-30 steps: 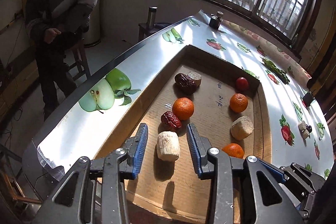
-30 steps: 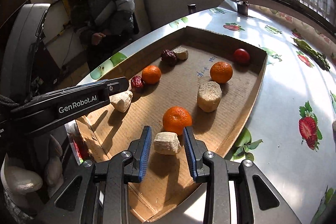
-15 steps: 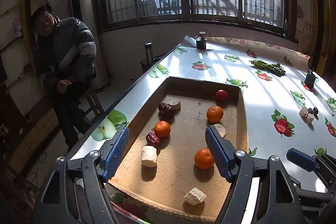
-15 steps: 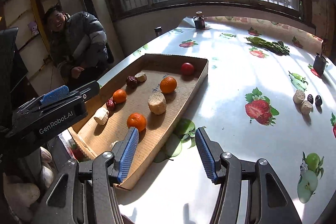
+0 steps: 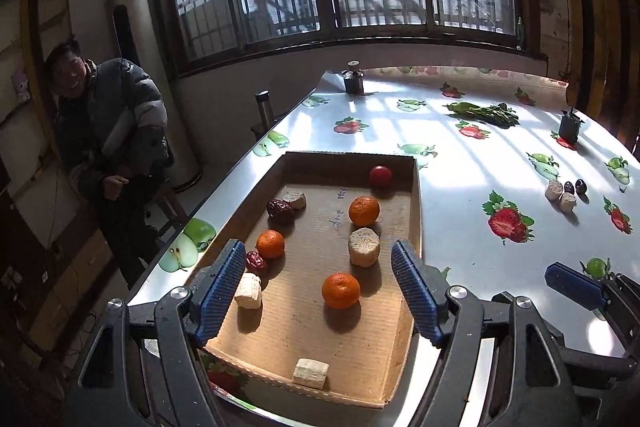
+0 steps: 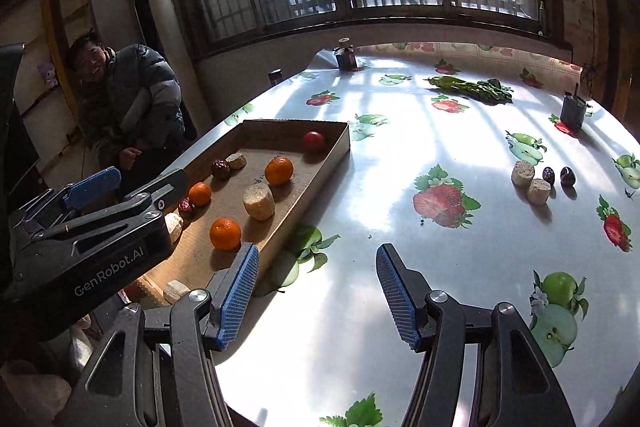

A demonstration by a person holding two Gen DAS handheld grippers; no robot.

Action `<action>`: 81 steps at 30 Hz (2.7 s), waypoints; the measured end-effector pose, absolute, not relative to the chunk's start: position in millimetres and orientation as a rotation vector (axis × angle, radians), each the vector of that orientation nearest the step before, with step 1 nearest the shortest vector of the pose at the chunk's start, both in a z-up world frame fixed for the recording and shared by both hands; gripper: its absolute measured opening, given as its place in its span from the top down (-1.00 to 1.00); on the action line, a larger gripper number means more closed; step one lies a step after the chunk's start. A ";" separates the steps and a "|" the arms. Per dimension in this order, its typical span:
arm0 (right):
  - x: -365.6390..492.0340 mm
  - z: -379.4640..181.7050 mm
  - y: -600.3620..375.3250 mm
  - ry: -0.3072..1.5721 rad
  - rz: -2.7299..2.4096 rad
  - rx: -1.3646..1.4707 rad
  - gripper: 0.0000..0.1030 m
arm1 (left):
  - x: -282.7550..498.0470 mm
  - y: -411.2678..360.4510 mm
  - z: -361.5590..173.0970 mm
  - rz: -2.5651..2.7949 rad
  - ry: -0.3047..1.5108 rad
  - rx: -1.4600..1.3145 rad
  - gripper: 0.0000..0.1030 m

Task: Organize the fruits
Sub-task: 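Move both open grippers back to the remaining cakes and dates, then grasp the flat round rice cake with the left gripper while the right gripper grasps a round beige cake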

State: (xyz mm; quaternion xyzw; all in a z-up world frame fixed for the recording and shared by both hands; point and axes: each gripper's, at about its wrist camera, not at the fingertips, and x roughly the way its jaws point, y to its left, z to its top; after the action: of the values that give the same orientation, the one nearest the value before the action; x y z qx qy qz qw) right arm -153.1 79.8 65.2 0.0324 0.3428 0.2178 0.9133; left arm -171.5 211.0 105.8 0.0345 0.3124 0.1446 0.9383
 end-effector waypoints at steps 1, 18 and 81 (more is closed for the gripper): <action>-153.1 65.0 78.0 0.708 0.445 0.071 -0.28 | -171.8 209.2 105.6 0.293 0.639 0.073 -0.45; -154.0 60.6 65.1 0.722 0.420 0.101 -0.33 | -167.6 192.6 101.0 0.267 0.661 0.083 -0.47; 5.8 6.6 -127.8 0.897 0.114 0.048 0.39 | 66.4 -35.8 7.6 -0.373 0.947 0.170 0.14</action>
State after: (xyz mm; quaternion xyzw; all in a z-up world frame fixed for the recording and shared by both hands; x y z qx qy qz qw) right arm 5.8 -127.8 6.6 0.0232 0.4332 0.0550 0.8993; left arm 66.4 -35.8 7.6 0.0811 0.4530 -0.1783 0.8697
